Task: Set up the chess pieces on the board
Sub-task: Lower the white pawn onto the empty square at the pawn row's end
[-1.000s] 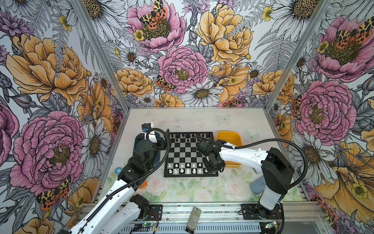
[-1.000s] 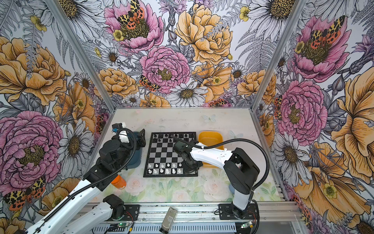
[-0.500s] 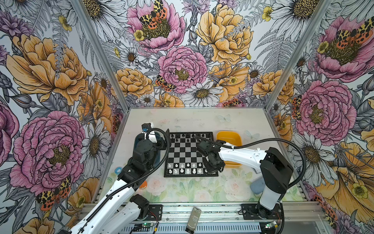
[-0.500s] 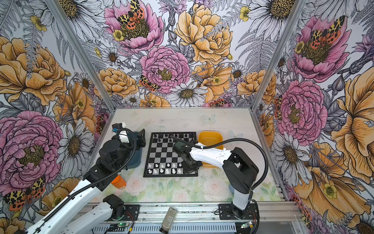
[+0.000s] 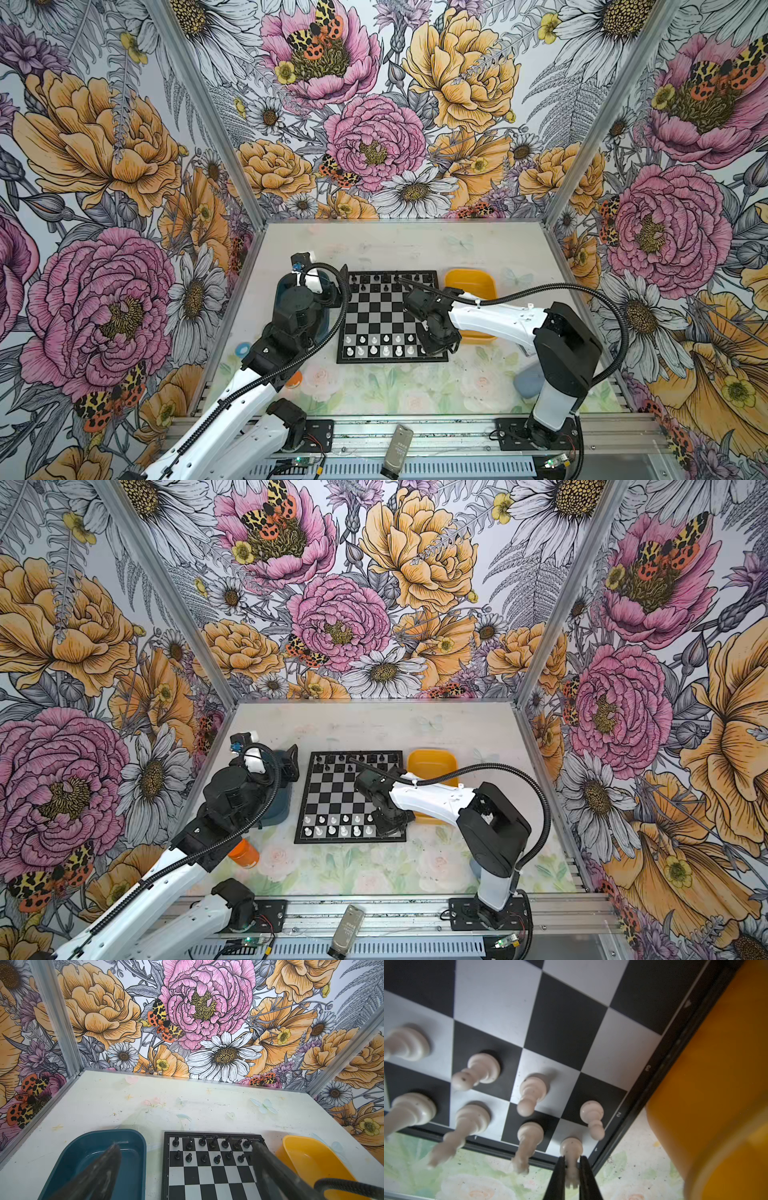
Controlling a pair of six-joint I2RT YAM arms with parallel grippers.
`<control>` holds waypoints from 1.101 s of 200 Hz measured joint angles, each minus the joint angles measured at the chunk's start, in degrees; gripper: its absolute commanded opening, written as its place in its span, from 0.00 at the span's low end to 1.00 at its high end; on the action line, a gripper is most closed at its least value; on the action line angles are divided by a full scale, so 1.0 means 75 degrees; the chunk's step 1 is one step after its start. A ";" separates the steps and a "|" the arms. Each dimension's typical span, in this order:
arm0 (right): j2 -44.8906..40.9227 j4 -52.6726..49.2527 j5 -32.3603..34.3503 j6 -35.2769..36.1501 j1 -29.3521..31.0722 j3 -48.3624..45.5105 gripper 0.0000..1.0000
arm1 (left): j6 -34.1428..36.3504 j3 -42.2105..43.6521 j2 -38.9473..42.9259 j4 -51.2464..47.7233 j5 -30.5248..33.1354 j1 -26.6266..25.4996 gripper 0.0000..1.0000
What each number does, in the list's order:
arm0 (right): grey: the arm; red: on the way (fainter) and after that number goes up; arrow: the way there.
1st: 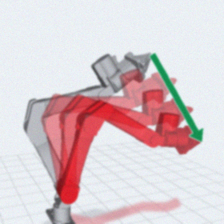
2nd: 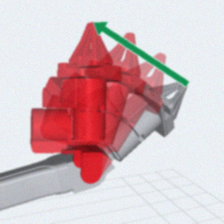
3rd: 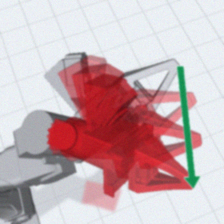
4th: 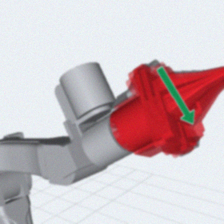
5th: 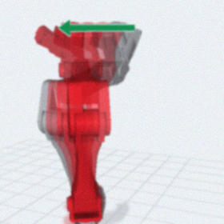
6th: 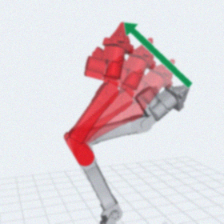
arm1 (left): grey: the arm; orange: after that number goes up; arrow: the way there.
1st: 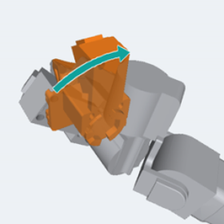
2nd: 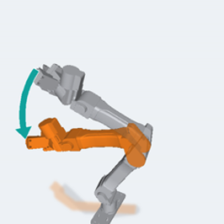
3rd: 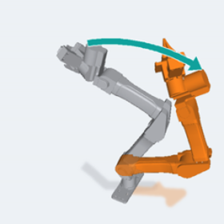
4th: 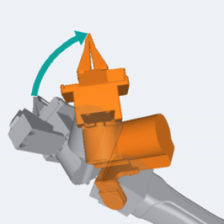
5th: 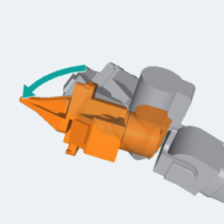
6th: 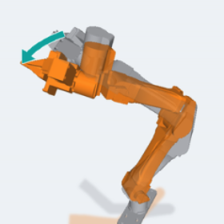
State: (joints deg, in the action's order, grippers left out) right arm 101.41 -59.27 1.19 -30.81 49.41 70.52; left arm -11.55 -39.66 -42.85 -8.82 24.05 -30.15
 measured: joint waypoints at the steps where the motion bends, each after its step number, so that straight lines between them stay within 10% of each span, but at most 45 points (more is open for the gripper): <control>1: 0.0000 0.0000 0.0000 0.0000 0.0000 0.0000 0.00 | 0.0000 0.0000 0.0000 0.0000 0.0000 0.0000 0.99; 121: 0.0000 0.0000 -0.0003 -0.0003 0.0000 -0.0029 0.00 | 0.0003 0.0000 0.0000 0.0000 0.0000 0.0000 0.99; 220: 0.0000 0.0029 0.0000 -0.0029 0.0000 -0.0128 0.24 | 0.0023 0.0003 0.0000 0.0000 0.0006 0.0000 0.99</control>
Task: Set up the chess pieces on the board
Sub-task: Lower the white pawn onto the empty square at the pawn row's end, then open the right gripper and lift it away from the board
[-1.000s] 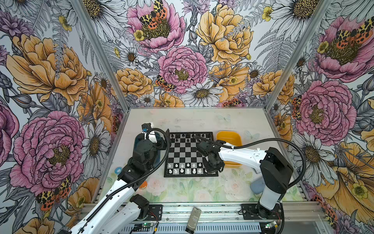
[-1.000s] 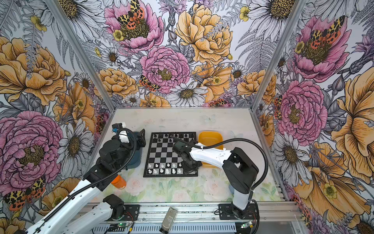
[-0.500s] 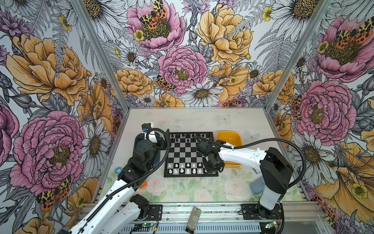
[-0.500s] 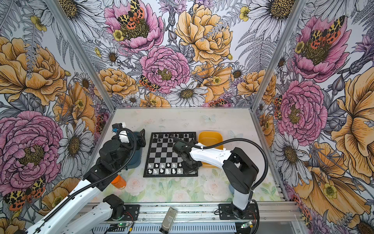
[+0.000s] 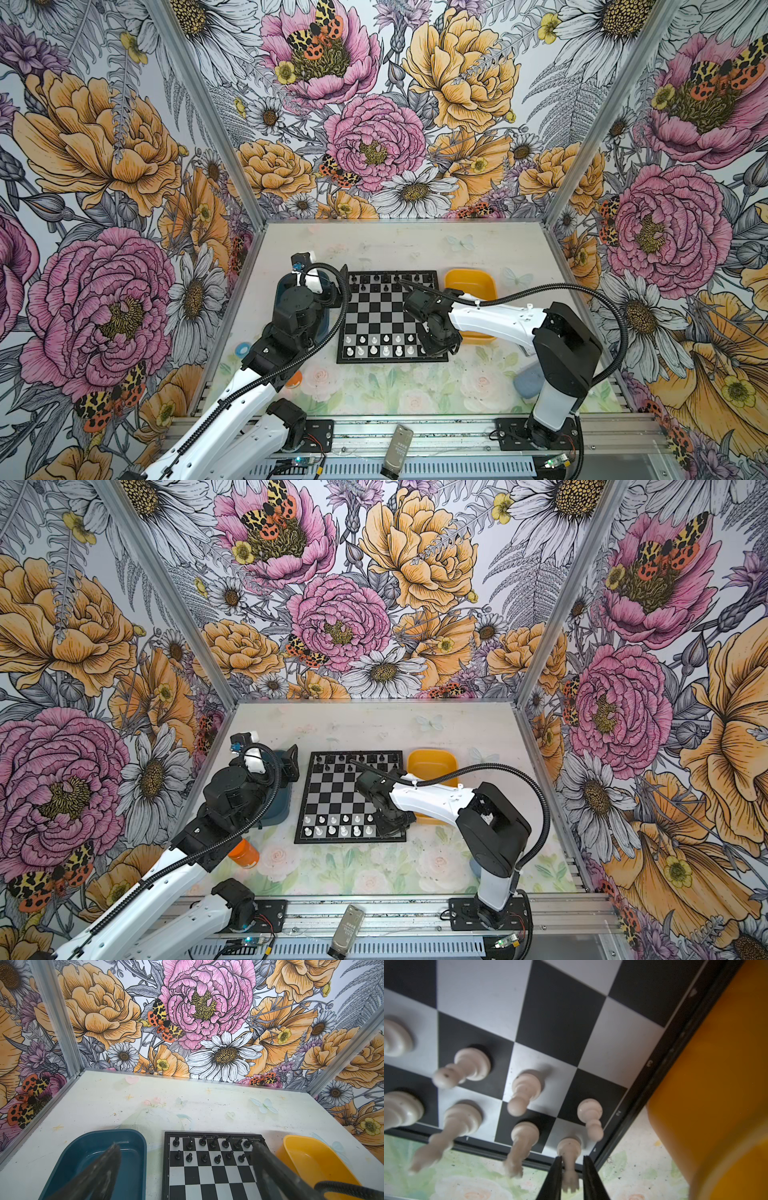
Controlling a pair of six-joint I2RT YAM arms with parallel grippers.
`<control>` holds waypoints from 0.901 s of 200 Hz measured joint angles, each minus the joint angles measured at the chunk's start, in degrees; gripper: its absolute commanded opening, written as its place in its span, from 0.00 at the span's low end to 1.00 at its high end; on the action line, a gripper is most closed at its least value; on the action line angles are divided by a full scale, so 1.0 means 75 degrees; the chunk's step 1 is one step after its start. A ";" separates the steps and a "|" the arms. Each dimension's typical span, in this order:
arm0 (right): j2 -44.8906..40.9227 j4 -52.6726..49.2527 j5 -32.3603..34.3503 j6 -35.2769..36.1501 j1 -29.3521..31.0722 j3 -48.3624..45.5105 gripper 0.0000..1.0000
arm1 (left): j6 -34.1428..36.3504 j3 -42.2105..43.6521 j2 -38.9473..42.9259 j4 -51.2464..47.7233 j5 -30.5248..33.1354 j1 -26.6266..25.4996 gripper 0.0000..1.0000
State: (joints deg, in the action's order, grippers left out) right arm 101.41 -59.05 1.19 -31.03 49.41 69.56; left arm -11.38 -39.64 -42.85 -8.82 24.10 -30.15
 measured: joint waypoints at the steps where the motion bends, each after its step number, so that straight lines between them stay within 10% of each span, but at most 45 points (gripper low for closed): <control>1: 0.0000 0.0000 0.0000 0.0000 0.0000 0.0000 0.24 | 0.0000 0.0000 0.0000 0.0000 0.0000 0.0000 0.99; 180: -0.0731 -0.0038 -0.0052 -0.0143 -0.0058 -0.0073 0.37 | 0.0000 0.0000 0.0003 0.0000 0.0023 -0.0003 0.99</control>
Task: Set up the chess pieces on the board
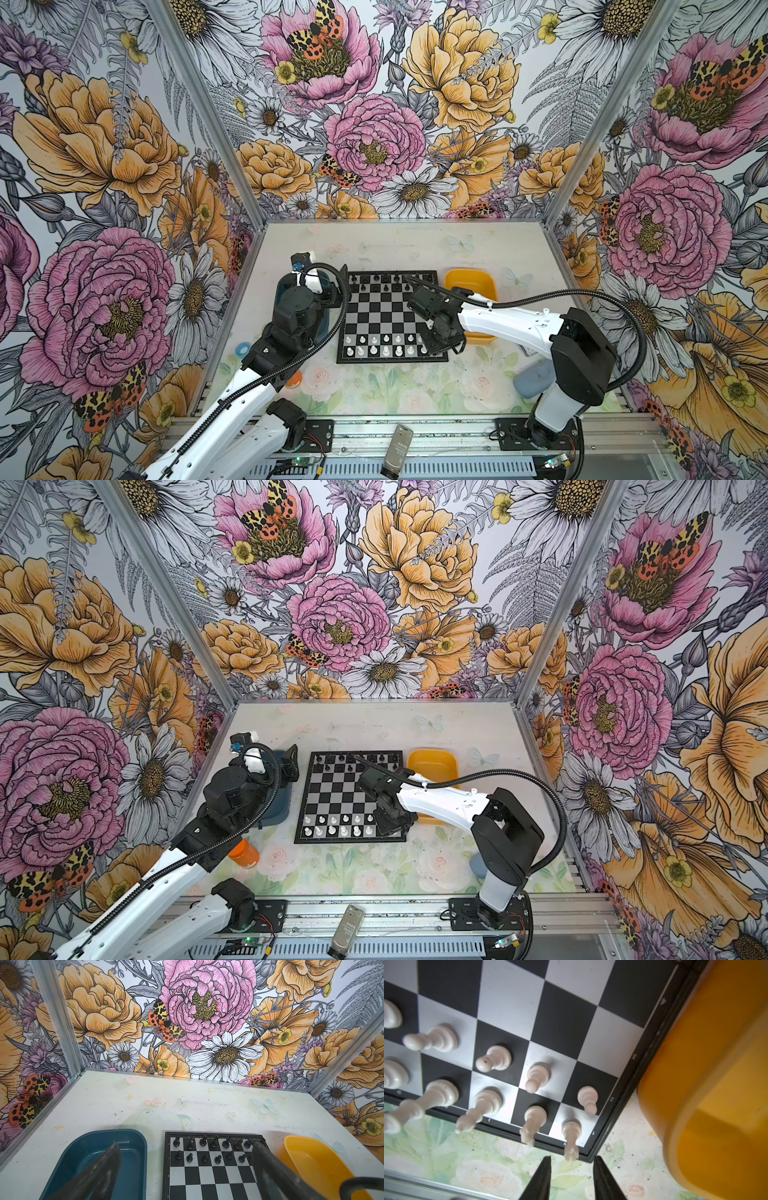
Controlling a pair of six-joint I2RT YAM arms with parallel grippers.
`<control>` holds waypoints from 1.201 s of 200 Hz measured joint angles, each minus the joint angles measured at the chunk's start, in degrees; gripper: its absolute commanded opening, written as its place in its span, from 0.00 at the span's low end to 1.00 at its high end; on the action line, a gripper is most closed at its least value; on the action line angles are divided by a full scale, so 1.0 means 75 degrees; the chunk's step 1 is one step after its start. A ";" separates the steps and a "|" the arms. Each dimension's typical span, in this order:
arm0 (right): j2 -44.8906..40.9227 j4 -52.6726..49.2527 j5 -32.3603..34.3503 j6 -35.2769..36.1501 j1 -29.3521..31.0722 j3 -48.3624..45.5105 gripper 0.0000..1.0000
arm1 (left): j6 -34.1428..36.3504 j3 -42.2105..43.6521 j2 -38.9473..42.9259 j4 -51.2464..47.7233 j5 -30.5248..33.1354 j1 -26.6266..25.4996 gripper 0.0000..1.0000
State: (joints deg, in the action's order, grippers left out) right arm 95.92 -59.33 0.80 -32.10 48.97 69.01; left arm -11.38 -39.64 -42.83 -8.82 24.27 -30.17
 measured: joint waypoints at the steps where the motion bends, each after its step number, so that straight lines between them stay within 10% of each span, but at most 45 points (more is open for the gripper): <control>1: -0.0006 -0.0003 0.0000 0.0000 -0.0003 0.0000 0.37 | 0.0000 0.0000 0.0000 0.0000 0.0000 0.0000 0.99; 68: -0.1070 -0.0315 0.0344 0.0050 -0.0644 0.0055 0.40 | 0.0012 0.0000 -0.0003 0.0000 0.0029 0.0000 0.99; 153: -0.3147 -0.0029 0.2113 0.0723 -0.1859 0.0478 0.76 | 0.0128 -0.0117 -0.0163 -0.0114 0.0111 0.0020 0.99; 175: -0.3870 0.0536 0.2457 0.0988 -0.2244 0.0420 0.99 | 0.0175 -0.0239 -0.0184 -0.0117 0.0227 0.0149 0.99; 240: -0.5502 0.3628 0.3576 0.2253 -0.3401 -0.1530 1.00 | 0.0294 -0.0093 -0.0530 0.0393 0.0982 0.1317 0.99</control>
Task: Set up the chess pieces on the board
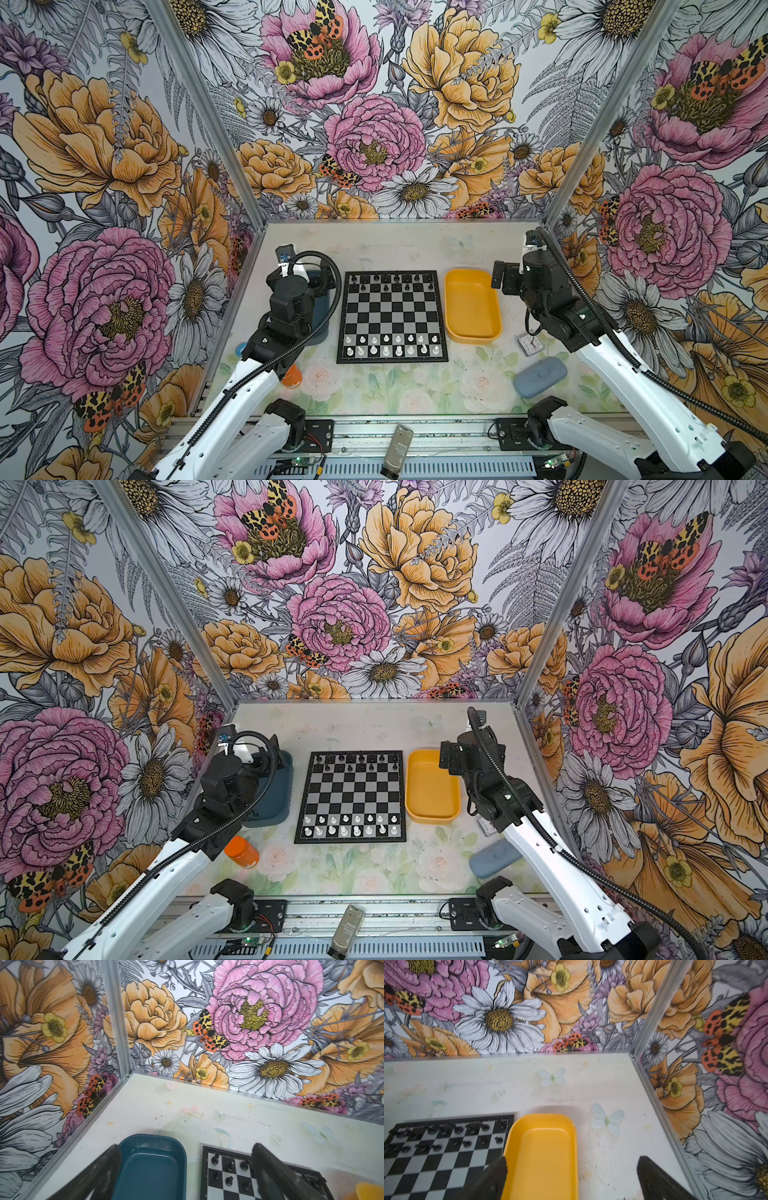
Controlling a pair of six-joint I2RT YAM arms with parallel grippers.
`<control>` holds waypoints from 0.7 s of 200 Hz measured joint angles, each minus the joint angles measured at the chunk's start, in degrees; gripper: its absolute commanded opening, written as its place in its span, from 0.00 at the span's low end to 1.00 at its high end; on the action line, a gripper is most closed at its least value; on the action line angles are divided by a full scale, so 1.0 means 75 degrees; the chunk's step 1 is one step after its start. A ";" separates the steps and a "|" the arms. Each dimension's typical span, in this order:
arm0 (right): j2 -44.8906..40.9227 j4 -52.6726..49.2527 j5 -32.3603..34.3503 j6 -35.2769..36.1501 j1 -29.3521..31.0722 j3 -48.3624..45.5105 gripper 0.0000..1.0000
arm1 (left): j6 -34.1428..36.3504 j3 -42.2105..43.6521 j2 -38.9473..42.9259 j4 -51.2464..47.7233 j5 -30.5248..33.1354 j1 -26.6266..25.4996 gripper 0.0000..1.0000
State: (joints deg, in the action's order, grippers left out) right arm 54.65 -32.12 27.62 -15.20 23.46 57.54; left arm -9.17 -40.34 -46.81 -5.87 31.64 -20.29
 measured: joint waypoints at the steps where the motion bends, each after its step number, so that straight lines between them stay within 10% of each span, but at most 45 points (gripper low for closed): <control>1: -0.0009 0.0041 0.0012 0.0026 -0.0012 -0.0035 1.00 | 0.0003 0.0015 0.0000 0.0015 0.0006 0.0017 0.99; 84: 0.0291 0.5686 -0.0023 0.1274 -0.1918 -0.4045 1.00 | 0.0836 0.2626 -0.1198 0.3812 -0.0425 0.1594 0.99; 140: 0.1961 0.8107 -0.0539 0.1676 -0.1993 -0.4596 1.00 | 0.1440 0.3716 -0.2975 0.7157 -0.0924 0.1836 0.99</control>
State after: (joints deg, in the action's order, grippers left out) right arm 69.36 28.69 23.57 -2.63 8.51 23.07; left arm 1.63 -12.47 -69.12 47.81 24.71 -6.52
